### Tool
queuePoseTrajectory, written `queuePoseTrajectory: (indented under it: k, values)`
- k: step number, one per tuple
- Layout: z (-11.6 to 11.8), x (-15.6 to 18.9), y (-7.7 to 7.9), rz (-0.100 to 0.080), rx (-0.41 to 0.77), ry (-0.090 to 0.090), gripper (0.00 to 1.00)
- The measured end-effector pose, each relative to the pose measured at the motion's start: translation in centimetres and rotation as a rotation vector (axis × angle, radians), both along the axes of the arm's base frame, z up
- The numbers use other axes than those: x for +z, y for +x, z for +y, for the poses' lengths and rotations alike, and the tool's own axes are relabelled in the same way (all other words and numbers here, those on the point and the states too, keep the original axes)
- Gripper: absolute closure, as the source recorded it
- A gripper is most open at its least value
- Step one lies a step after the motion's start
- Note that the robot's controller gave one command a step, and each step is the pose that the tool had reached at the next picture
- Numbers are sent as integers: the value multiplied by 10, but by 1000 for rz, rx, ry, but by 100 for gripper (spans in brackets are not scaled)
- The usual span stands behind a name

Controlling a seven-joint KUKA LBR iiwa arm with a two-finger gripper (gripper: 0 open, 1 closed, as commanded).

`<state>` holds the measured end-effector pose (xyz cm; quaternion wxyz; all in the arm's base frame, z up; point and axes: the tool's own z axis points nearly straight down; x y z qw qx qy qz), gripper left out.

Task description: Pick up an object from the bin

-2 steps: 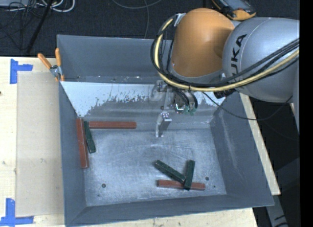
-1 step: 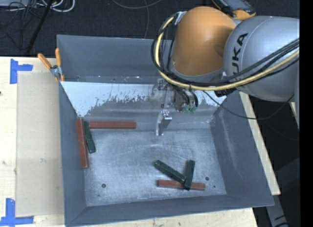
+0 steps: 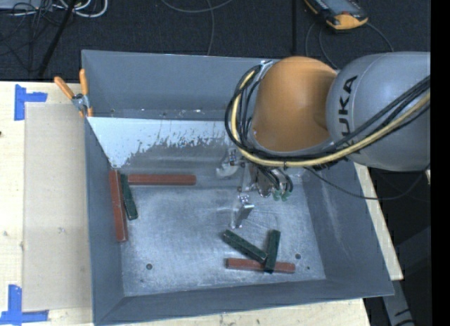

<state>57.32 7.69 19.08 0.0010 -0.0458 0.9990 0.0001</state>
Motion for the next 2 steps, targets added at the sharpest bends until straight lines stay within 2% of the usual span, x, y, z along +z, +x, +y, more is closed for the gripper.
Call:
queuePoseTrajectory:
  k: [1,2]
  values:
    - [-3,-12,-9,2,19,0,0]
    - [-11,-30,10,9,67,0,0]
